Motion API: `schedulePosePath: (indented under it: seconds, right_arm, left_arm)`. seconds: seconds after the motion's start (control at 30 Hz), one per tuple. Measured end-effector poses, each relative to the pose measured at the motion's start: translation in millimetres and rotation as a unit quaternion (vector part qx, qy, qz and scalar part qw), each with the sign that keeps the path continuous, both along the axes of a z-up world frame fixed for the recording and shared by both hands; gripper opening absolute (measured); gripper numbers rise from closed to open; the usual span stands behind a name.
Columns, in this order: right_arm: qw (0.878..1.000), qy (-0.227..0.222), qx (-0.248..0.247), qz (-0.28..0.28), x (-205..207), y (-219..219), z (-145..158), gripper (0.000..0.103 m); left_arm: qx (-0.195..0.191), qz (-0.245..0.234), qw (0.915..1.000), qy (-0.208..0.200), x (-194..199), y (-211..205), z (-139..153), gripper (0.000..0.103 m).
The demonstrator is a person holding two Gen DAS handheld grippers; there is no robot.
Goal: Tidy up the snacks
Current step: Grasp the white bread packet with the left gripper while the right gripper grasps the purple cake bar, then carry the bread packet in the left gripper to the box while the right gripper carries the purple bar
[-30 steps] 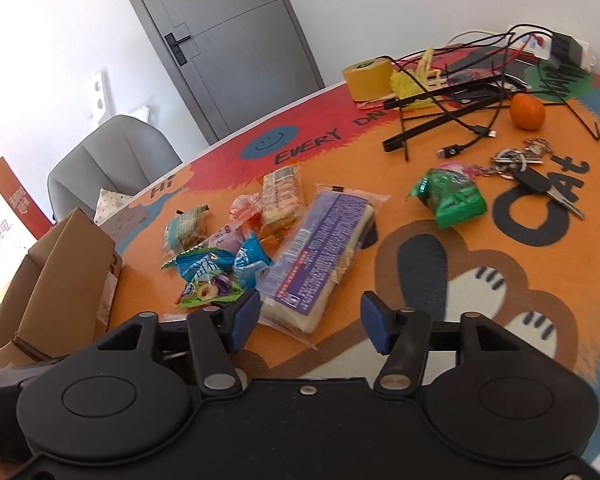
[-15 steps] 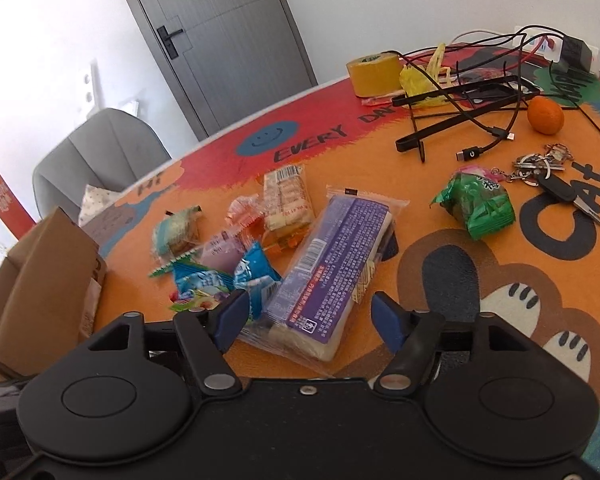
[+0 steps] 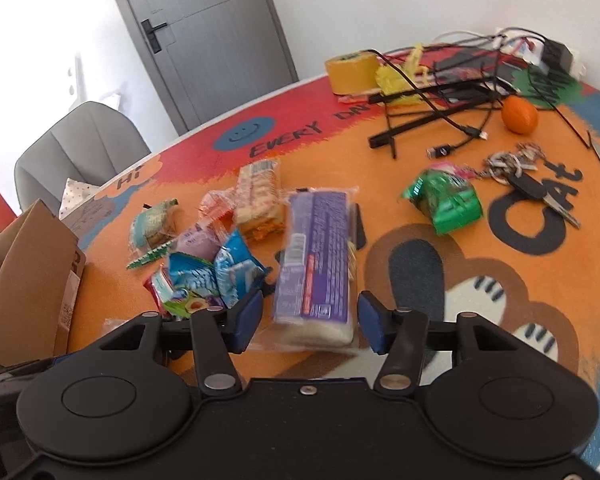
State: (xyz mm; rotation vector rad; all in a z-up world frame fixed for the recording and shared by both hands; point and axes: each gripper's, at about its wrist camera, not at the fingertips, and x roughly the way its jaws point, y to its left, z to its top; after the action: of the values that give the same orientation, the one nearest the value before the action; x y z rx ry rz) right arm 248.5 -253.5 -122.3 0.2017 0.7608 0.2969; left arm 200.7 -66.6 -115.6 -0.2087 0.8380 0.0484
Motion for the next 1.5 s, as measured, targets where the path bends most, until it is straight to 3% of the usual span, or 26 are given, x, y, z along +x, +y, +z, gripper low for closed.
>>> schedulePosePath:
  seconds: [0.2,0.3,0.47,0.67,0.97,1.5]
  right_arm:
    - [1.000,0.002,-0.010,0.003,10,5,-4,0.055]
    - [1.000,-0.005,-0.016,0.006,10,6,-5,0.055]
    - [1.000,-0.013,-0.025,0.009,7,6,-6,0.041]
    - [1.000,-0.003,0.012,0.015,-1,-9,-6,0.034]
    - [0.998,-0.013,0.066,0.001,-18,-25,4,0.032]
    - [0.994,-0.059,0.081,0.041,-24,3,40,0.032]
  left_arm:
    - [0.009,-0.002,1.0000,0.000,-1,-2,0,0.073]
    - [0.021,-0.004,0.9998,-0.004,-1,-5,0,0.066]
    - [0.008,-0.004,0.9999,-0.010,-4,-3,4,0.057]
    - [-0.005,-0.006,0.9997,-0.022,-11,-4,11,0.056]
    - [-0.014,-0.004,0.9986,-0.051,-20,-1,29,0.055]
    - [-0.016,0.028,0.9933,-0.111,-36,26,73,0.055]
